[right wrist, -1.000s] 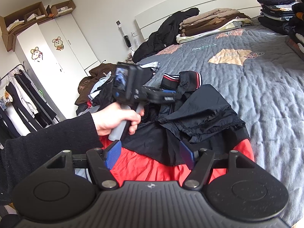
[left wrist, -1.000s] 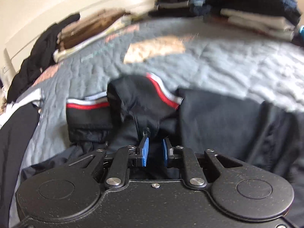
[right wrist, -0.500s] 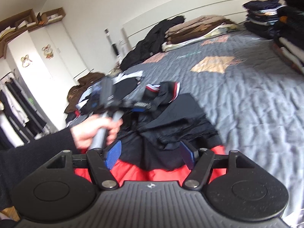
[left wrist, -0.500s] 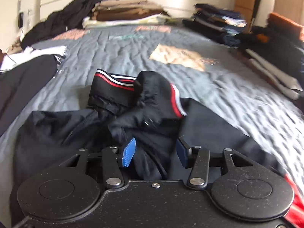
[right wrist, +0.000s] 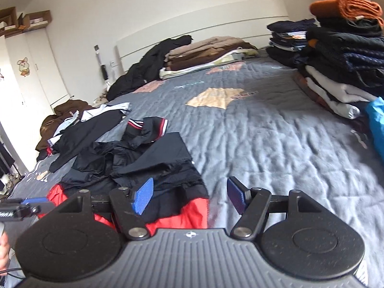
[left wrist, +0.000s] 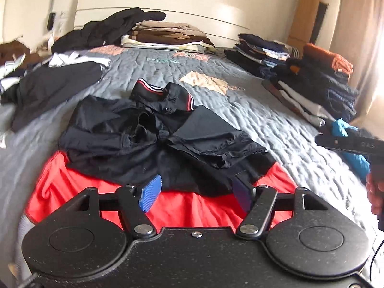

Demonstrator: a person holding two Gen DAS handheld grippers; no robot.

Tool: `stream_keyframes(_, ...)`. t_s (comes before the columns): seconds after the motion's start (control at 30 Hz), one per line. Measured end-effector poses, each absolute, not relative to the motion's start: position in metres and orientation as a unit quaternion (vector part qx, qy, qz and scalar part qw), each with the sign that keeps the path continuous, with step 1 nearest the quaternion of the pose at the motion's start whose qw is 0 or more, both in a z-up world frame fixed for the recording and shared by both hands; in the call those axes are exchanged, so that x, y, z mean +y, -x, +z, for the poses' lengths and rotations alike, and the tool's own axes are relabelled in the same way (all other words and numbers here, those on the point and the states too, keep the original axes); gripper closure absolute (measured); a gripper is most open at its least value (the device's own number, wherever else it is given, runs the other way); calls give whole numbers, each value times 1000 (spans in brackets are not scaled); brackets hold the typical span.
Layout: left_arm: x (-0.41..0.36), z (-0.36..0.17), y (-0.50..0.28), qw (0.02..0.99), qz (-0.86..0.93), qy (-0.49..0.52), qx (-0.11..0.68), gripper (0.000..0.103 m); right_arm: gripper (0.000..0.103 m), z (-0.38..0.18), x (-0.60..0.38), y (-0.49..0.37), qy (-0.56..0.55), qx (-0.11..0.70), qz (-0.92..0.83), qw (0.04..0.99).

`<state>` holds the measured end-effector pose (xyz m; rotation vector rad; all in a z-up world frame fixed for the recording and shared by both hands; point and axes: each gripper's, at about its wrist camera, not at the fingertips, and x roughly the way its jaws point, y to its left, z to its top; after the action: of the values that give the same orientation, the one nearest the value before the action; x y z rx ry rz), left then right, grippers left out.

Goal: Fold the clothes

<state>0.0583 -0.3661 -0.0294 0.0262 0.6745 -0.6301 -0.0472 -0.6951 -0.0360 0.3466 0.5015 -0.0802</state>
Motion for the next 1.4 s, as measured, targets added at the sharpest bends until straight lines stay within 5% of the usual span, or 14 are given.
stream_keyframes(0.4, -346, -23, -56, 898, -326, -3, 297, 37, 36, -28, -691, -114, -64, 317, 24, 946)
stream_keyframes(0.63, -340, -31, -64, 898, -317, -16, 304, 37, 36, -62, -662, -222, 32, 366, 36, 929)
stream_keyframes(0.87, -334, -34, -67, 898, -314, -12, 309, 36, 37, -101, -661, -275, 13, 422, 25, 906)
stream_keyframes(0.97, -334, -35, -66, 898, -312, -17, 310, 35, 56, -108, -665, -275, -8, 418, 13, 909)
stream_keyframes(1.03, -334, -35, -66, 898, -311, -14, 310, 35, 97, -108, -671, -271, -24, 407, -2, 913)
stream_keyframes(1.4, -335, -35, -68, 899, -307, -17, 312, 35, 93, -100, -708, -272, 18, 405, -78, 911)
